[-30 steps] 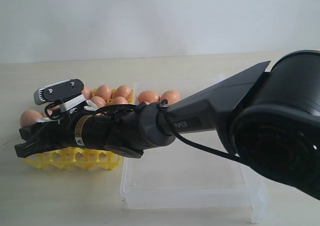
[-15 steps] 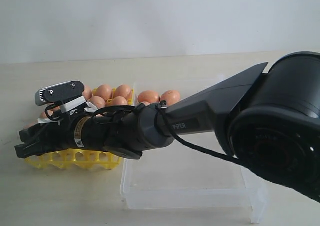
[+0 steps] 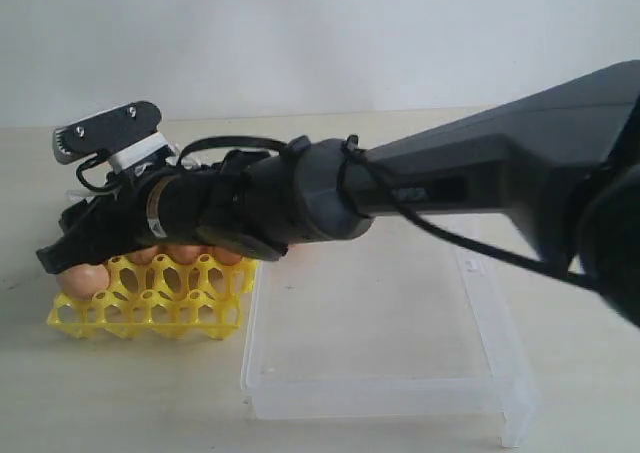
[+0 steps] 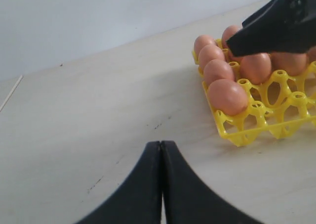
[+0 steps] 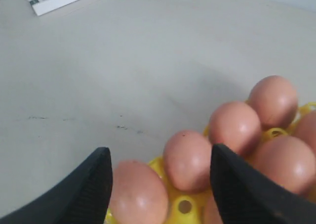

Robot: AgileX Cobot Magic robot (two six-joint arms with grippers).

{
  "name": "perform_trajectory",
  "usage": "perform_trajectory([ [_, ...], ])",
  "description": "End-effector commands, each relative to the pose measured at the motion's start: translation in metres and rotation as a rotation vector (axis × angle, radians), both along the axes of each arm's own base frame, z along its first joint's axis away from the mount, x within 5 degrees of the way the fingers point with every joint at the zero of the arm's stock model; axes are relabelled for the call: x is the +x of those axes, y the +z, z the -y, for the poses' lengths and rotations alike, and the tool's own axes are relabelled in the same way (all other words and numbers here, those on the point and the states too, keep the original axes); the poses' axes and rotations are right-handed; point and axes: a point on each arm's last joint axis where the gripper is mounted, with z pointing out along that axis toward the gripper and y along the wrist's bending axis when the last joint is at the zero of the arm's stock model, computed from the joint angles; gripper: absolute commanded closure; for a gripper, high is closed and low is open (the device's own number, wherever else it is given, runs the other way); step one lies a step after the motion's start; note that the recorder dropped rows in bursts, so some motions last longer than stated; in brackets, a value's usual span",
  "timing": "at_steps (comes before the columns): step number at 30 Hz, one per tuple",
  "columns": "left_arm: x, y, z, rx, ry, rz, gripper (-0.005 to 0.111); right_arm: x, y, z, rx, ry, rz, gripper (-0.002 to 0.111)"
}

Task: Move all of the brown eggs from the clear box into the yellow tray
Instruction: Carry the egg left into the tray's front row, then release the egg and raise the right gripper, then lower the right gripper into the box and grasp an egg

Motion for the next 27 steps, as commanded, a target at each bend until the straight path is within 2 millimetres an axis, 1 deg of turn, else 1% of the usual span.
perform_trajectory([
  [1, 0.000, 0.002, 0.000, -0.006, -0.002, 0.018, 0.107, 0.003, 0.058, 0.029, -0.165, -0.116, 0.023, 0.052],
  [3, 0.000, 0.002, 0.000, -0.006, -0.002, 0.018, 0.107, 0.001, 0.068, 0.047, -0.289, -0.201, -0.040, 0.052],
  [4, 0.000, 0.002, 0.000, -0.006, -0.002, 0.018, 0.107, -0.001, 0.076, 0.058, -0.344, -0.243, -0.066, 0.052],
  [6, 0.000, 0.002, 0.000, -0.006, -0.002, 0.018, 0.107, 0.002, 0.081, 0.079, -0.428, -0.356, -0.153, 0.052],
  [9, 0.000, 0.002, 0.000, -0.006, -0.002, 0.018, 0.107, 0.015, 0.079, 0.108, -0.483, -0.510, -0.256, 0.052],
  [11, 0.000, 0.002, 0.000, -0.006, -0.002, 0.018, 0.107, 0.027, 0.075, 0.124, -0.502, -0.572, -0.292, 0.052],
  [15, 0.000, 0.002, 0.000, -0.006, -0.002, 0.018, 0.107, 0.057, 0.060, 0.150, -0.392, -0.731, -0.387, 0.052],
  [19, 0.000, 0.002, 0.000, -0.006, -0.002, 0.018, 0.107, 0.083, 0.040, 0.169, -0.184, -0.931, -0.505, 0.052],
  [20, 0.000, 0.002, 0.000, -0.006, -0.002, 0.018, 0.107, 0.087, 0.036, 0.171, -0.132, -0.968, -0.532, 0.052],
  [21, 0.000, 0.002, 0.000, -0.006, -0.002, 0.018, 0.107, 0.093, 0.027, 0.173, -0.036, -1.024, -0.588, 0.052],
  [22, 0.000, 0.002, 0.000, -0.006, -0.002, 0.018, 0.107, 0.096, 0.023, 0.173, 0.002, -1.040, -0.604, 0.052],
  [23, 0.000, 0.002, 0.000, -0.006, -0.002, 0.018, 0.107, 0.103, 0.015, 0.176, 0.061, -1.070, -0.629, 0.052],
  [24, 0.000, 0.002, 0.000, -0.006, -0.002, 0.018, 0.107, 0.105, 0.010, 0.176, 0.088, -1.082, -0.641, 0.052],
  [25, 0.000, 0.002, 0.000, -0.006, -0.002, 0.018, 0.107, 0.109, 0.000, 0.178, 0.125, -1.112, -0.670, 0.052],
  [27, 0.000, 0.002, 0.000, -0.006, -0.002, 0.018, 0.107, 0.111, -0.012, 0.179, 0.121, -1.132, -0.686, 0.052],
])
